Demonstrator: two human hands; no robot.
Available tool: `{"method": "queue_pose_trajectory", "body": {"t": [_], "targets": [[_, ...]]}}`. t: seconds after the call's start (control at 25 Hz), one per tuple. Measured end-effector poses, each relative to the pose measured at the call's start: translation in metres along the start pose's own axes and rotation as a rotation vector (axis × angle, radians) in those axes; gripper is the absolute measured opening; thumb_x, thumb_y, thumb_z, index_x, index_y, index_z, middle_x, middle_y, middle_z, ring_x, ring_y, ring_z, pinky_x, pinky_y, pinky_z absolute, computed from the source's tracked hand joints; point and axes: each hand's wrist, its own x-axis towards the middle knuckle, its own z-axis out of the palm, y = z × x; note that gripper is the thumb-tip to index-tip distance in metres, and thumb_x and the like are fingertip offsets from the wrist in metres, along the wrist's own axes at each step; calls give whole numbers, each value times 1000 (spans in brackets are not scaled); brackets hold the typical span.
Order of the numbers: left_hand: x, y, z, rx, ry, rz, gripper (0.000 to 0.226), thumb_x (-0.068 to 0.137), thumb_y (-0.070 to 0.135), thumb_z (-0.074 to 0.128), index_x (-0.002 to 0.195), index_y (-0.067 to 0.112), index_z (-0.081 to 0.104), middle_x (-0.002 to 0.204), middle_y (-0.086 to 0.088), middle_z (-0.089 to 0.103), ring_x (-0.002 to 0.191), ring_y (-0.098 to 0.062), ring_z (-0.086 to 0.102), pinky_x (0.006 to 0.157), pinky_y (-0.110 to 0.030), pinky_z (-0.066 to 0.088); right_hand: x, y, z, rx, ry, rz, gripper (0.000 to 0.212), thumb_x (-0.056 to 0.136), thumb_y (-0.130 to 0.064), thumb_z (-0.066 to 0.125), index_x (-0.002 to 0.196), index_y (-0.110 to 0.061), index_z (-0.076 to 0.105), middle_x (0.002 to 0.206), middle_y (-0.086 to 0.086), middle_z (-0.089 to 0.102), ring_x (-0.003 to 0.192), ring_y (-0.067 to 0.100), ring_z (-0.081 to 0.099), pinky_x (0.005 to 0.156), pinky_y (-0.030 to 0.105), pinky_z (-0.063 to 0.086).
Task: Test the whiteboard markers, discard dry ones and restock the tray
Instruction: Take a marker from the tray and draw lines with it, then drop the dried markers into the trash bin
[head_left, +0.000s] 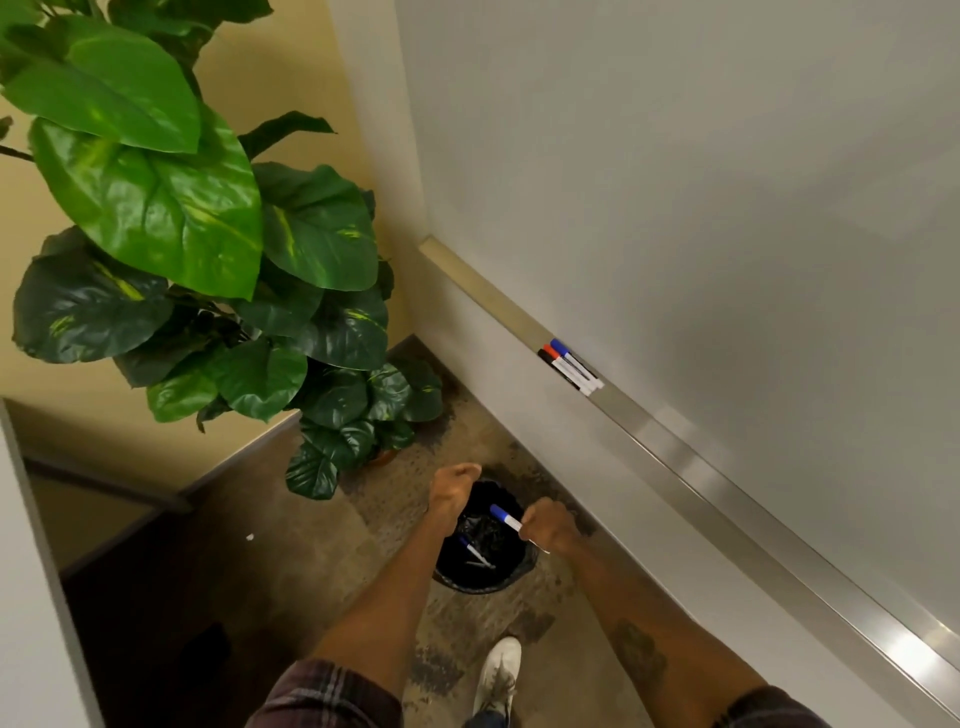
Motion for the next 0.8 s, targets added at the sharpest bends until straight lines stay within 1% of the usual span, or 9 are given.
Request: {"method": "queue_pose_trajectory", "body": {"t": [0.08, 0.2, 0.28, 0.36, 0.44, 0.52, 0.6, 0.64, 0.8], "targets": [[6, -2, -6, -32, -25, -22, 25, 97, 21, 62, 115, 8, 72, 112, -8, 69, 97, -21, 61, 90, -36, 54, 5, -13, 1, -24, 8, -39, 33, 87, -25, 67, 117, -11, 69, 116, 13, 69, 108, 29, 64, 92, 37, 54], [13, -3, -11, -52, -57, -32, 27, 99, 20, 59, 120, 5, 69, 106, -6, 66, 95, -20, 60, 76, -33, 51, 7, -25, -5, 4, 57, -54, 44, 91, -33, 60, 133, -19, 58, 132, 9, 60, 120, 28, 58, 96, 36, 49], [15, -2, -8, -47, -67, -25, 29, 100, 19, 58, 122, 4, 67, 108, -5, 65, 98, -20, 60, 79, -33, 49, 5, -21, -8, 29, 80, -46, 46, 93, -33, 59, 137, -17, 55, 138, 8, 57, 125, 27, 55, 101, 36, 47], [14, 1, 0, -34, -92, -28, 29, 100, 20, 58, 124, 6, 66, 109, -4, 64, 99, -20, 59, 77, -33, 50, 0, -10, -12, 44, 95, -43, 42, 94, -28, 59, 134, -15, 58, 138, 8, 57, 126, 27, 54, 103, 35, 45], [9, 5, 14, -12, -130, -18, 29, 100, 22, 58, 124, 7, 66, 108, -5, 64, 98, -20, 58, 71, -30, 49, -7, 2, -17, 79, 130, -47, 31, 93, -20, 57, 122, -10, 66, 129, 10, 62, 121, 28, 57, 100, 35, 48], [4, 11, 35, 14, -175, 7, 31, 100, 23, 58, 126, 7, 65, 112, -6, 64, 100, -20, 59, 75, -33, 50, -18, 17, -25, 148, 185, -41, 26, 92, -14, 56, 113, -6, 70, 122, 12, 66, 116, 30, 59, 97, 36, 49], [-5, 19, 59, 43, -226, 38, 32, 100, 23, 58, 127, 8, 64, 114, -5, 63, 105, -22, 59, 84, -35, 49, -30, 33, -36, 236, 246, -40, 25, 91, -13, 59, 112, -8, 71, 121, 10, 67, 116, 28, 60, 97, 32, 47], [-11, 24, 71, 59, -248, 59, 32, 100, 24, 58, 127, 8, 64, 115, -4, 63, 108, -23, 60, 85, -35, 49, -35, 42, -41, 283, 276, -51, 25, 90, -14, 60, 112, -10, 72, 122, 8, 67, 116, 26, 60, 97, 31, 46], [-46, 39, 126, 119, -338, 156, 29, 99, 23, 58, 125, 11, 67, 117, -3, 66, 105, -18, 59, 81, -30, 48, -61, 88, -62, 449, 366, -46, 26, 92, -18, 60, 117, -19, 68, 130, 3, 62, 118, 22, 58, 102, 31, 44]]}}
